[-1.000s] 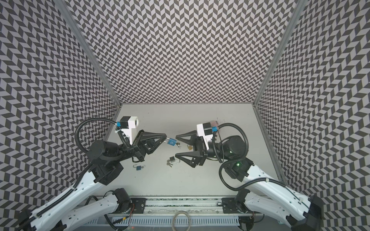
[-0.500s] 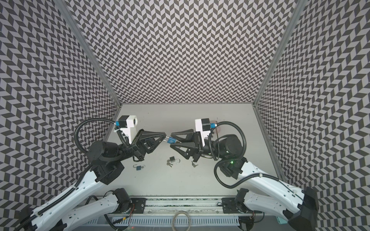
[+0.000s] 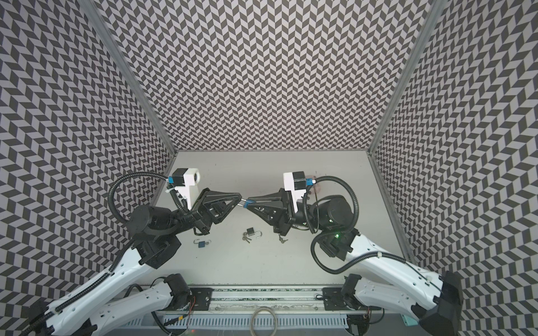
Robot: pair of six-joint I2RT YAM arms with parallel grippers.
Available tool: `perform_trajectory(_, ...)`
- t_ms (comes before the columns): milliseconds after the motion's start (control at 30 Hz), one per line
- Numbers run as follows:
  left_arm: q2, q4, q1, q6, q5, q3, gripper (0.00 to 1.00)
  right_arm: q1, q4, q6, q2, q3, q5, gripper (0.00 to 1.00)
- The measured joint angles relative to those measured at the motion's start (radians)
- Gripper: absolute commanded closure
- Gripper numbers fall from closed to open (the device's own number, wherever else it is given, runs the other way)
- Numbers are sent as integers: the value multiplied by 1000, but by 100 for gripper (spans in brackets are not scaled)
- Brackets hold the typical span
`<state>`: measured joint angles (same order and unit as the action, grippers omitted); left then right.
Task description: Lock with the key
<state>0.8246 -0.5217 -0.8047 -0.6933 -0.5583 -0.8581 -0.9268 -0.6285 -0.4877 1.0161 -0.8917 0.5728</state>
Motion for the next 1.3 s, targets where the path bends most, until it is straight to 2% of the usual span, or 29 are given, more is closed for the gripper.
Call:
perform_trajectory(67, 0, 7, 0, 9, 4, 0, 72, 0, 6, 0, -2, 0, -5, 100)
perform_trajectory(100, -3, 18, 1, 13, 7, -1, 61, 2, 18, 1, -5, 0, -5, 100)
perform_trajectory(133, -7, 35, 4, 20, 10, -4, 53, 10, 37, 3, -9, -2, 0, 100)
perform_trajectory(267, -20, 159, 43, 75, 5, -47, 34, 65, 224, 50, -13, -93, 64, 100)
perform_trajectory(300, -19, 196, 55, 92, -8, -72, 34, 82, 280, 67, -13, -130, 85, 100)
perform_trajectory(367, -11, 252, 72, 121, -40, -117, 34, 109, 383, 105, -13, -199, 119, 100)
perform_trajectory(500, 3, 317, 75, 173, -106, -169, 40, 124, 562, 175, -14, -296, 164, 100)
perform_trajectory(600, 13, 349, 75, 200, -141, -174, 42, 125, 658, 209, -14, -327, 179, 100)
perform_trajectory(667, 22, 368, 75, 208, -156, -174, 47, 125, 702, 223, -14, -335, 186, 100)
perform_trajectory(767, 37, 385, 75, 220, -172, -174, 54, 125, 742, 235, -14, -336, 195, 100)
perform_trajectory(933, 40, 404, 75, 231, -189, -174, 74, 125, 776, 245, -14, -339, 204, 100)
perform_trajectory(967, 40, 405, 75, 232, -192, -174, 74, 125, 780, 245, -14, -340, 205, 100)
perform_trajectory(1067, 40, 412, 75, 234, -198, -174, 63, 126, 782, 249, -14, -340, 205, 100)
perform_trajectory(1100, 40, 414, 75, 236, -200, -174, 63, 127, 783, 252, -14, -340, 205, 100)
perform_trajectory(1133, 40, 416, 75, 233, -201, -174, 64, 127, 783, 253, -14, -340, 205, 100)
perform_trajectory(1300, 40, 420, 75, 238, -211, -174, 82, 127, 783, 257, -14, -340, 205, 100)
